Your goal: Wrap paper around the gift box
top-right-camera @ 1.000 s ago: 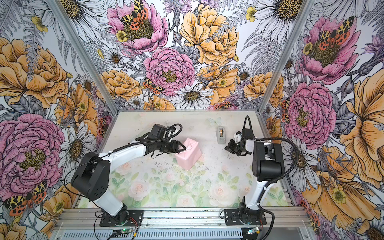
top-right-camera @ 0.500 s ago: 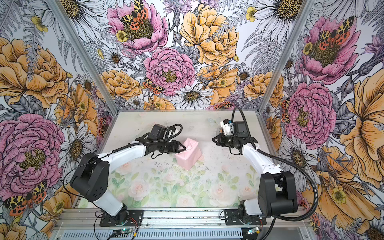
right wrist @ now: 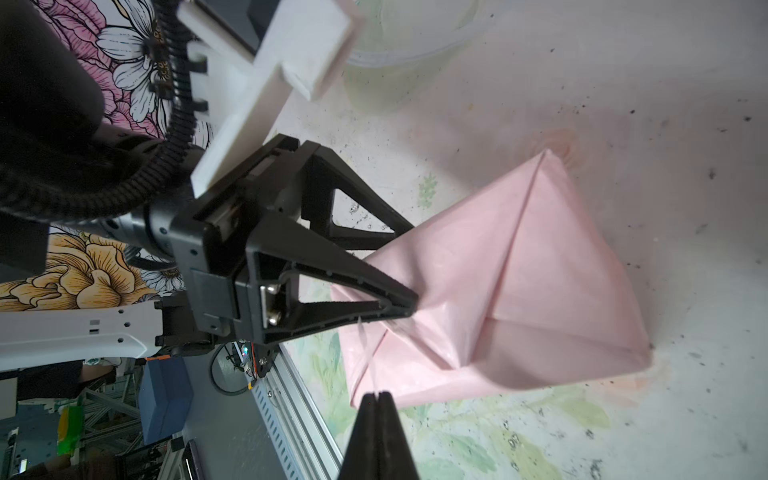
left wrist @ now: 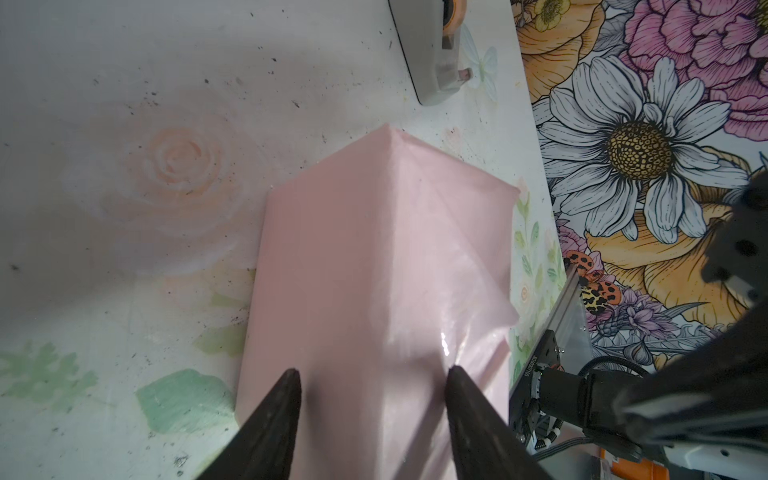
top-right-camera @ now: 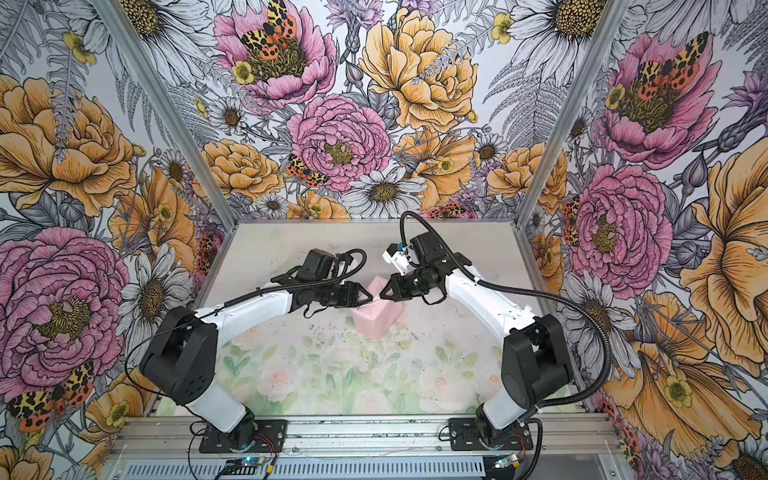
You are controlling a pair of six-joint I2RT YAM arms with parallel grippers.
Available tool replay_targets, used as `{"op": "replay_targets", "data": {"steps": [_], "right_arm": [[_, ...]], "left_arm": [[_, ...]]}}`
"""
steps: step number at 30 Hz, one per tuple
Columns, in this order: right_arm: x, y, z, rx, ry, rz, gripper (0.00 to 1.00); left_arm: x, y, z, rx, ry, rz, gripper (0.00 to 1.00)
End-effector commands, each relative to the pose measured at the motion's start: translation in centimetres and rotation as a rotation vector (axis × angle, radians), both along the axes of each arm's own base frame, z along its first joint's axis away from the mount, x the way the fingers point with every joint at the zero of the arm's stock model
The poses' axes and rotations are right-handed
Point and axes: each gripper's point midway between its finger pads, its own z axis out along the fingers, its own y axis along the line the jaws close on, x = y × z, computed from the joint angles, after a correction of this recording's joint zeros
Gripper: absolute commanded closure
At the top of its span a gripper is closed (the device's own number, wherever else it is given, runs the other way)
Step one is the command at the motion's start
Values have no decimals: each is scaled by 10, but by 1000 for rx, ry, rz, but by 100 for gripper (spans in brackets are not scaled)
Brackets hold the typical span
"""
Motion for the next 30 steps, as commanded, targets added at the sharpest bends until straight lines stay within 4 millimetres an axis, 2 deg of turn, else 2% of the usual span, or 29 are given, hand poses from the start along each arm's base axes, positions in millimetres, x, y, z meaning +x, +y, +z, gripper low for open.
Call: {"op": "replay_targets", "data": {"steps": [1, 13, 21, 30], "right_arm": [[0, -1, -4, -39, 17, 25, 100], [7, 8, -21, -45, 95, 41, 100], [9, -2, -39, -95, 148, 0, 100], [6, -6, -48, -116, 187, -16, 100]], "left_arm": [[-12, 5, -12, 56, 21, -12, 43], [-12, 5, -13, 57, 25, -13, 43], [-11, 5, -12, 57, 20, -14, 43], [-8, 4, 4, 37, -23, -14, 44]]}}
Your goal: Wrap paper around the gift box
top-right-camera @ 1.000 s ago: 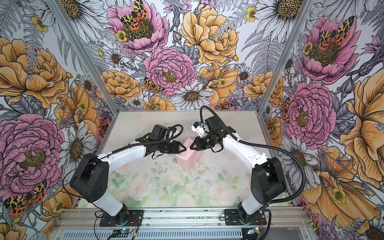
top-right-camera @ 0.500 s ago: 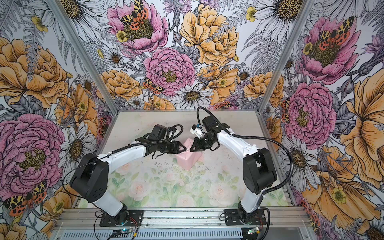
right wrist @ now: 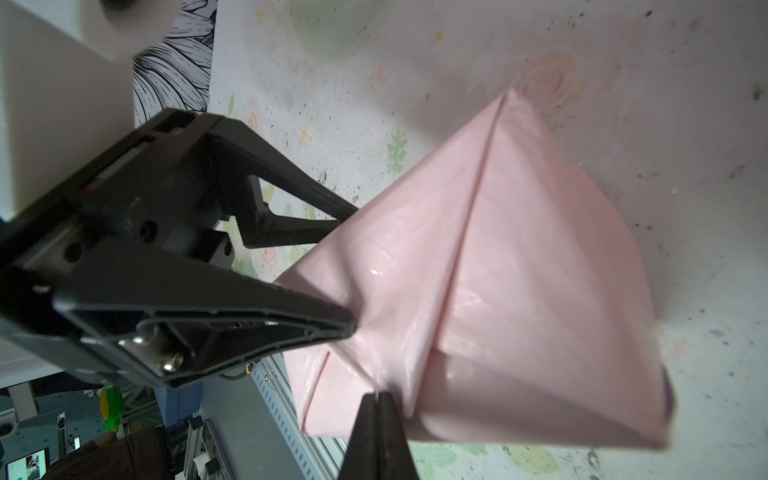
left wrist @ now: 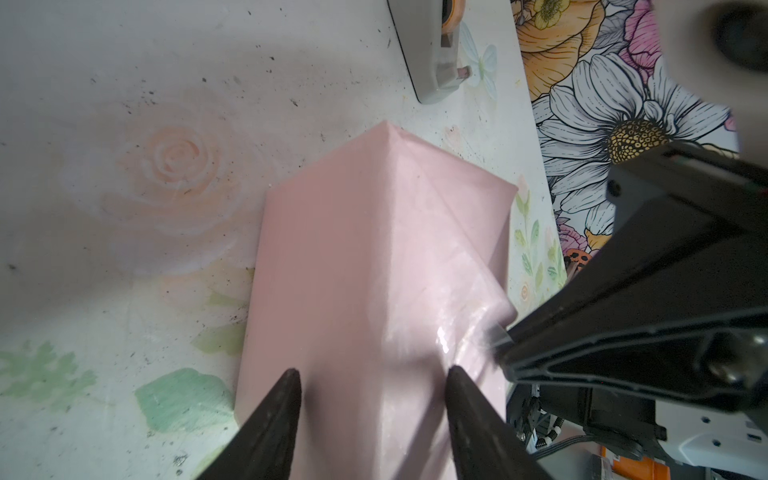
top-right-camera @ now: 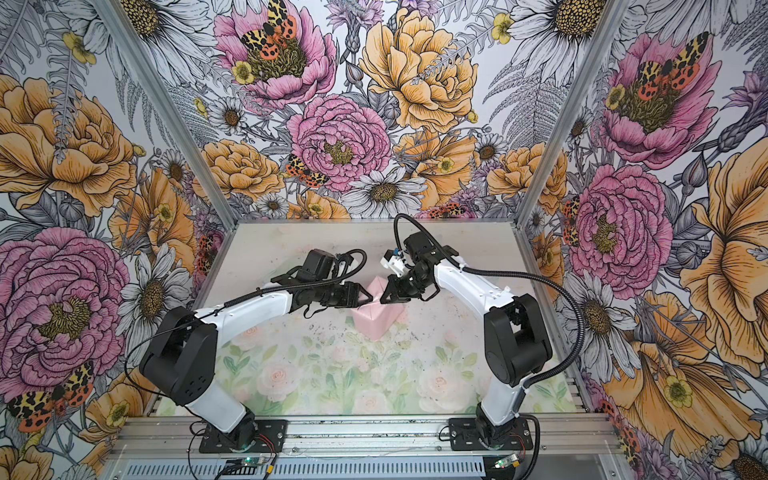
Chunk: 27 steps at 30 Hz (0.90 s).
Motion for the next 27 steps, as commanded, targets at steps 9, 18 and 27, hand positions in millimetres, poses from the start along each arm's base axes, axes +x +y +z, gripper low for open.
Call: {"op": "replay_targets", "data": {"steps": [9, 18, 27], "right_arm": [[-1, -6, -14, -37, 60, -23, 100], [-1, -4, -13, -27, 73, -32, 100], [-3, -4, -12, -19, 96, -42, 100]], "left_arm": [[-4, 0, 73, -122, -221, -23, 51], [-9, -14, 84, -214, -219, -69, 62], [-1, -21, 55, -170, -168, -72, 57]]}}
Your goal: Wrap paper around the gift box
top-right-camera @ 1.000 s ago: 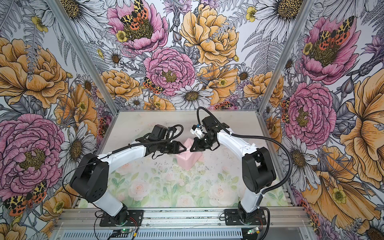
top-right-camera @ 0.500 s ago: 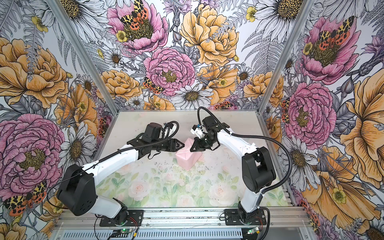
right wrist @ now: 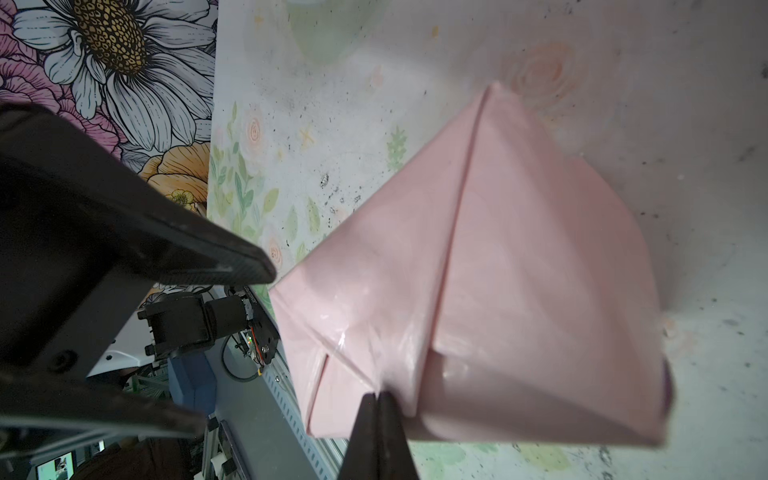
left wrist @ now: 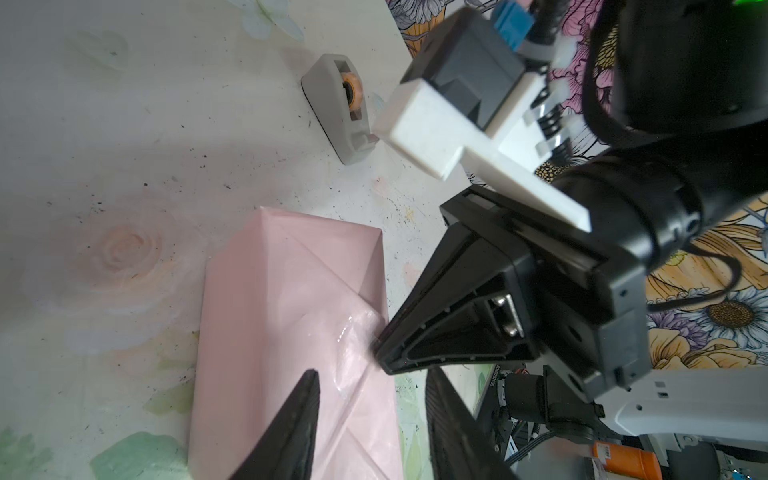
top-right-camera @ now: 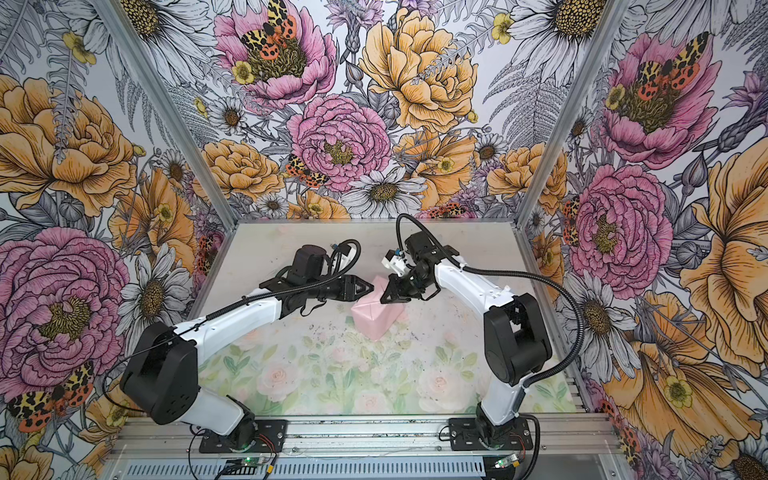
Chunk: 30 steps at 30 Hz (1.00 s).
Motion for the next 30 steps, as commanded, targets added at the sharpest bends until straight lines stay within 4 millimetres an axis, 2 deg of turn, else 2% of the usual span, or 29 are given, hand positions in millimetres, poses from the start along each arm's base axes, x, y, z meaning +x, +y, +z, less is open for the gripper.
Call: {"op": "replay_targets", "data": {"steps": [1, 17, 23, 30], "right_arm": [[-2, -6, -13, -28, 62, -21, 100], [-2, -5, -12, -17, 75, -23, 100], [-2, -5, -12, -17, 75, -26, 100], [-5, -6, -8, -8, 77, -31, 100]], "left_arm": [[-1, -10, 1, -22, -1, -37, 57], [-2, -25, -10, -22, 21, -81, 62], [0, -24, -11, -16, 21, -73, 69], [2, -25, -12, -22, 20, -69, 84]]}}
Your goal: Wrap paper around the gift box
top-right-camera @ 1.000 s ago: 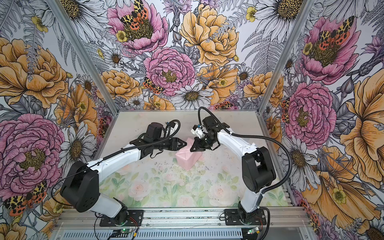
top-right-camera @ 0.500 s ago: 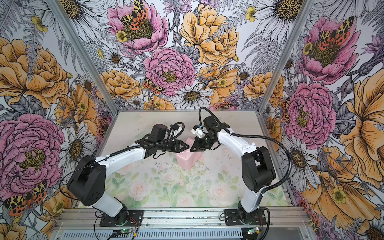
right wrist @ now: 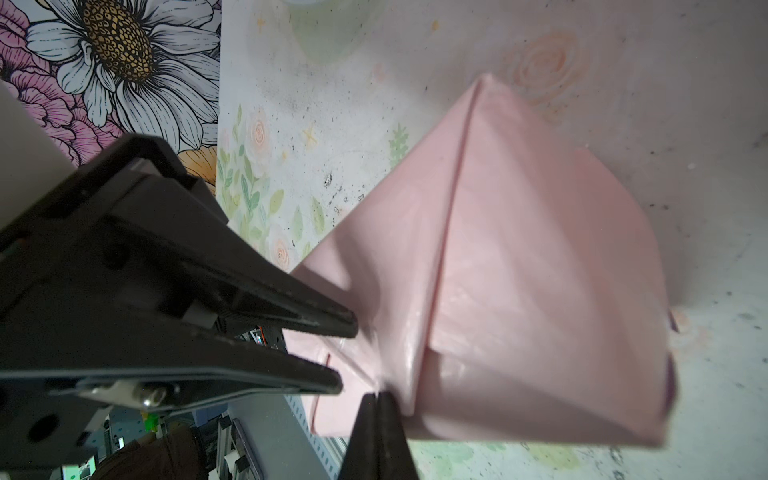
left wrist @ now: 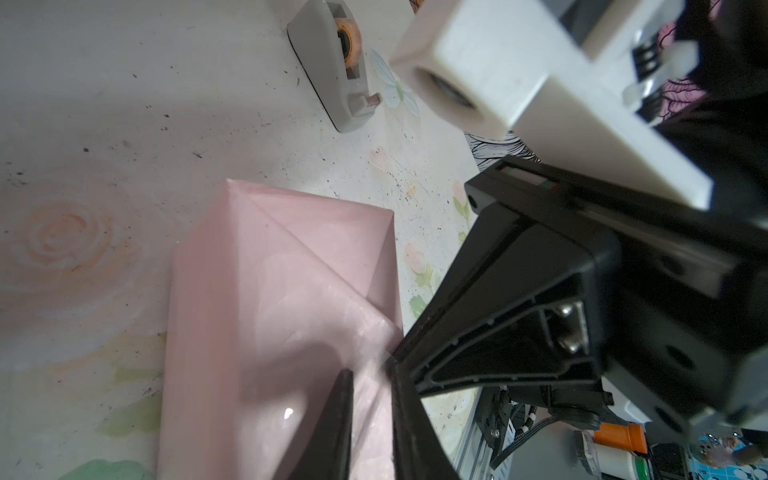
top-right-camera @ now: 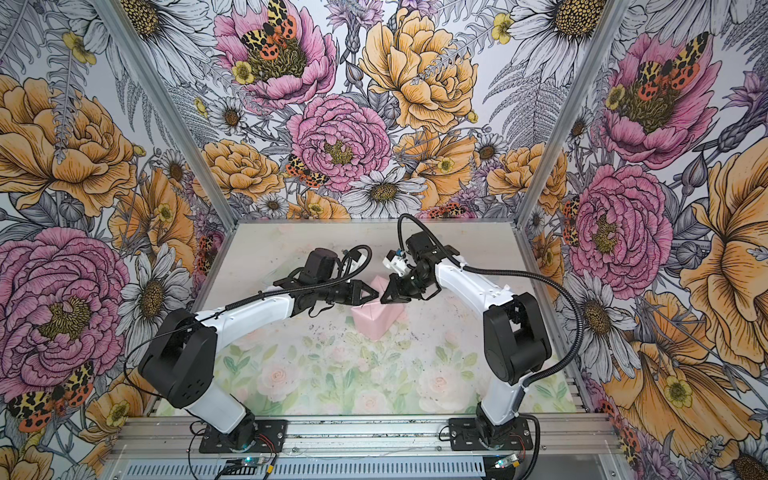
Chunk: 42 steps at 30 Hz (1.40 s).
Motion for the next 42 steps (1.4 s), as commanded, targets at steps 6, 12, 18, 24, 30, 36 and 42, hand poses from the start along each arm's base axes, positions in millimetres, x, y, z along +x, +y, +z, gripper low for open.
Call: {"op": "replay_targets", "data": {"steps": [6, 12, 18, 24, 30, 36, 42], "right_arm": [[-8, -4, -3, -8, 51, -17, 100], [-12, -2, 0, 11, 69, -19, 100], [-15, -3, 3, 24, 77, -20, 100], [-16, -7, -4, 8, 100, -39, 100], [-14, -11, -6, 0, 106, -58, 100], [-14, -11, -7, 2, 116, -62, 100], [-13, -12, -7, 0, 117, -68, 100]], "left_arm": [[6, -7, 7, -24, -28, -5, 77], [6, -9, 5, -23, -24, -6, 74], [5, -8, 1, -11, -22, -8, 77], [5, -9, 8, -17, -47, -4, 78], [5, -10, -2, 23, -38, -8, 80], [5, -9, -12, 100, -53, 1, 84], [6, -6, -10, 129, -75, 13, 83]]}}
